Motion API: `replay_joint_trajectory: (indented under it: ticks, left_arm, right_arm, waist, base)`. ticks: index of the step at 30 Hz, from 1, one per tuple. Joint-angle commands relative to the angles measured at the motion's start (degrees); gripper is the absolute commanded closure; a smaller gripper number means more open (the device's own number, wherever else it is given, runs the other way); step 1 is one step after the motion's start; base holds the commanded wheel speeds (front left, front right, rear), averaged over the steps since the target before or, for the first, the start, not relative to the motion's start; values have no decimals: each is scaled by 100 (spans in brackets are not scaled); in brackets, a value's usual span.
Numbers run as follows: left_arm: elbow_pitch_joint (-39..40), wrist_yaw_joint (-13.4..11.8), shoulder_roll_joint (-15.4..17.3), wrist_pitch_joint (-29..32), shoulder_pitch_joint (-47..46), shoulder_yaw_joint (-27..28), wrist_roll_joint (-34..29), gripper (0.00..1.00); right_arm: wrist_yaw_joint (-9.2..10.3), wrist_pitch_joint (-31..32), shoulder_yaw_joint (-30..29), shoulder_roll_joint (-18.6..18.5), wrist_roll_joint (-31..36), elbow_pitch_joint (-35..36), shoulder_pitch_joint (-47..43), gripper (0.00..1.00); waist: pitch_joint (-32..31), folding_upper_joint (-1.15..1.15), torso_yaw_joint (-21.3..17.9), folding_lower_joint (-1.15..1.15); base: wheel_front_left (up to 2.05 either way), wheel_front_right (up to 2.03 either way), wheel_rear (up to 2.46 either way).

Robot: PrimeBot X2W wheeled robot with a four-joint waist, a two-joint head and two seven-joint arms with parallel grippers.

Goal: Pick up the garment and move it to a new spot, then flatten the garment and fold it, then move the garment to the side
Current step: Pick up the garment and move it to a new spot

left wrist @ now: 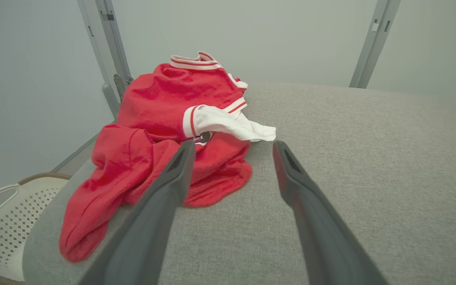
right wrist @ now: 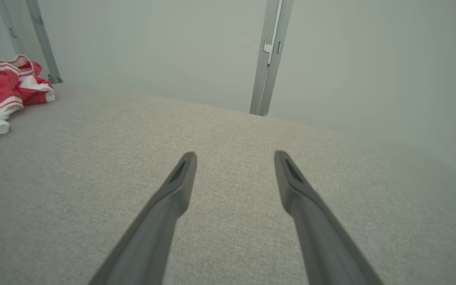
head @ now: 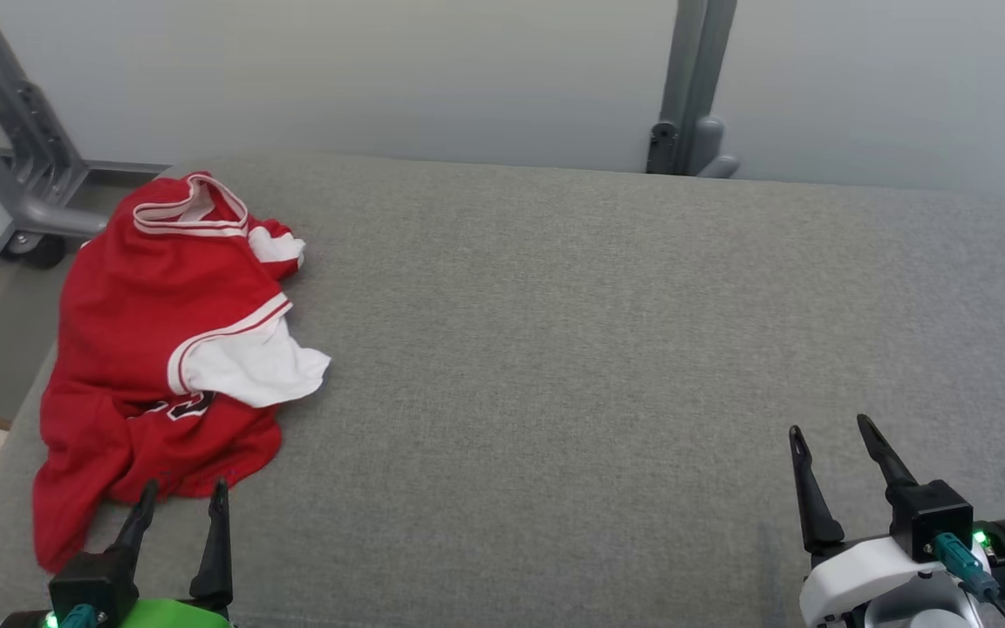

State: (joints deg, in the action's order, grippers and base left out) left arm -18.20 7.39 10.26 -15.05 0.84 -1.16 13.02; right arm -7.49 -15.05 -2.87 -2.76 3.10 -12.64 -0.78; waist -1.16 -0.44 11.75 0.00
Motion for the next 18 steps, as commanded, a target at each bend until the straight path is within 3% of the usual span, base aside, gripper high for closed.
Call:
replay_joint_trajectory:
  ticks: [1,10,14,18]
  left_arm:
    - [17,17,25,-18,83,56,8,0]
    - [83,17,-29,-18,-92,168,77,0]
    - [-51,17,52,-17,-544,160,187,0]
    - [-695,16,282,80,-1418,-60,350,0]
  right_arm:
    - [0,-20,26,-23,-55,-16,68,0]
    - [0,-20,72,-26,2,15,145,0]
    - [0,-20,41,-25,135,58,277,0]
    - [0,-20,20,-23,295,129,497,0]
  waist:
    - [-45,44,479,0]
    - [230,44,459,0]
    - [656,44,331,0]
    - [1234,44,180,0]
  base:
    - [0,0,0]
    - [0,0,0]
    - [0,0,0]
    - [0,0,0]
